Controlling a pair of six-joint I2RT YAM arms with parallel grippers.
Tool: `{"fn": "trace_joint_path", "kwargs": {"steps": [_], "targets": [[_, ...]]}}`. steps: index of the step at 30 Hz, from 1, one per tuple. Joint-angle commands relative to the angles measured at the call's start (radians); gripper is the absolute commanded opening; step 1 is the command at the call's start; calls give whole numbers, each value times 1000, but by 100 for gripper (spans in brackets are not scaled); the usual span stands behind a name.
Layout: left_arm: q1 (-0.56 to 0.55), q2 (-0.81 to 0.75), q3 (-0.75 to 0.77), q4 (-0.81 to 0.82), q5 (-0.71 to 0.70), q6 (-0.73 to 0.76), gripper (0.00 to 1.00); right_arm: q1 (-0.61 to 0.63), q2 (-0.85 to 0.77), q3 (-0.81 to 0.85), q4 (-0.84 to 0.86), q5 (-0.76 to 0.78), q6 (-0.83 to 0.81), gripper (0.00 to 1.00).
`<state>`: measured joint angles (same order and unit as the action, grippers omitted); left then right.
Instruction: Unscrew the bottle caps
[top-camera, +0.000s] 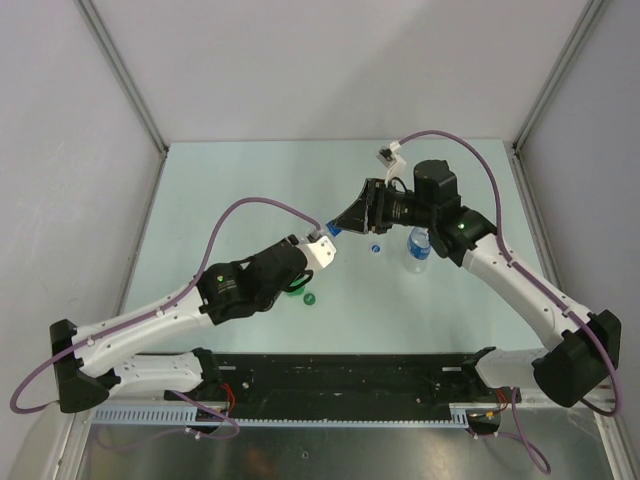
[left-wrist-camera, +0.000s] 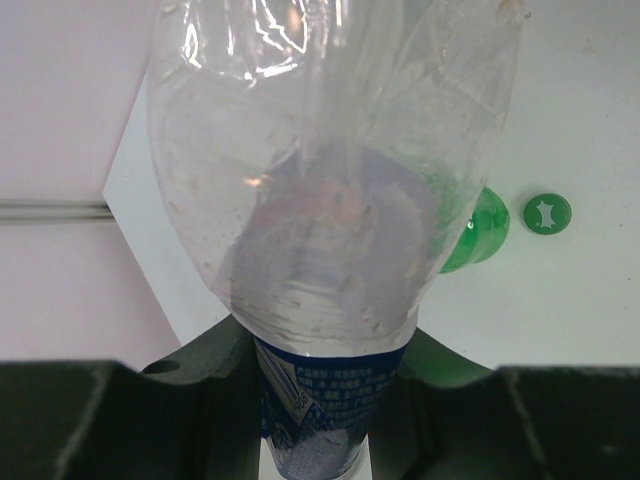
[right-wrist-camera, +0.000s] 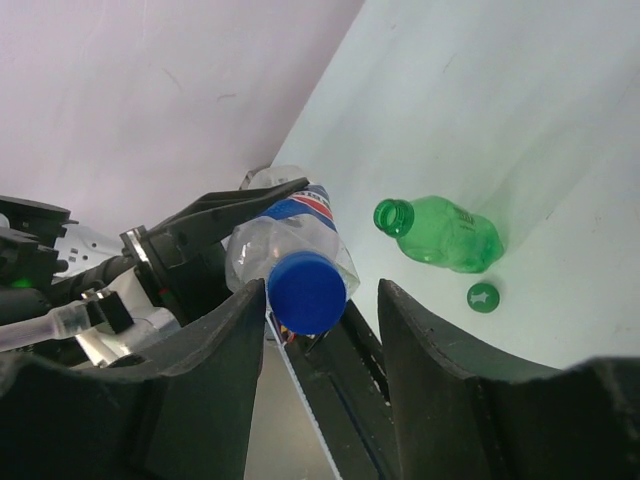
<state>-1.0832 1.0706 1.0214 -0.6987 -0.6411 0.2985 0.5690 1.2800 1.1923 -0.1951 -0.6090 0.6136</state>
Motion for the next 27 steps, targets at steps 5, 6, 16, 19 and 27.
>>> {"fn": "trace_joint_path", "kwargs": {"steps": [5, 6, 16, 19, 27], "targets": [[-10, -16, 39, 18, -32, 20, 0, 10, 29, 41, -8, -20, 10, 50], [-11, -15, 39, 18, -32, 20, 0, 11, 30, 41, -2, -24, 14, 48], [-14, -13, 36, 19, -47, 21, 0, 40, 48, 41, 89, -101, 63, 34], [-14, -14, 34, 19, -50, 21, 0, 49, 55, 41, 111, -123, 69, 18], [-13, -62, 40, 22, 22, 12, 0, 71, 29, 39, 117, -137, 23, 0]]}}
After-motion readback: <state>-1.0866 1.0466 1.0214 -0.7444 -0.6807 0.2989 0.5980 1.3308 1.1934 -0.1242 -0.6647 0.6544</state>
